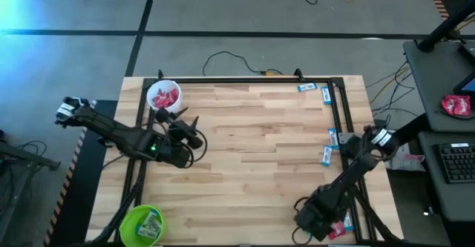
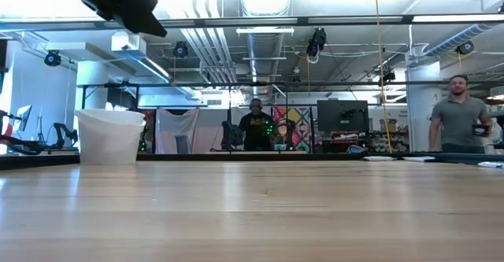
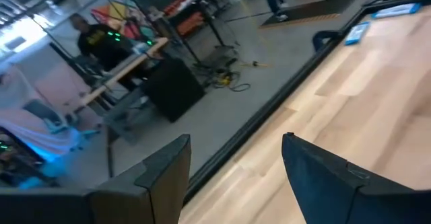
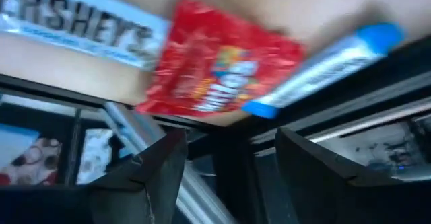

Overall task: Sort candy by brand, put in halloween buckets
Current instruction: Put the red candy into the white bucket

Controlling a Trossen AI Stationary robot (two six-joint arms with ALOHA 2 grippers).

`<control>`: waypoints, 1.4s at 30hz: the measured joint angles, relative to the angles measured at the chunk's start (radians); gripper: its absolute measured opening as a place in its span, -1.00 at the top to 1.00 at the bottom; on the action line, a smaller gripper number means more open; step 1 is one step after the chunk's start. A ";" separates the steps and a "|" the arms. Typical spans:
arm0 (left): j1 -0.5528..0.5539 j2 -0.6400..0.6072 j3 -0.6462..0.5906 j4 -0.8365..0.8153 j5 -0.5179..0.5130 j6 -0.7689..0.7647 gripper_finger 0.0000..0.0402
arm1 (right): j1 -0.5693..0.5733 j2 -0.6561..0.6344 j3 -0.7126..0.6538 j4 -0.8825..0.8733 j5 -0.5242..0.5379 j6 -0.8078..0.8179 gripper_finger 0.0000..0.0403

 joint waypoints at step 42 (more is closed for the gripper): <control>0.016 0.679 -0.088 1.021 0.883 0.430 -0.08 | -0.509 -0.019 -0.005 0.603 0.864 -1.002 -0.09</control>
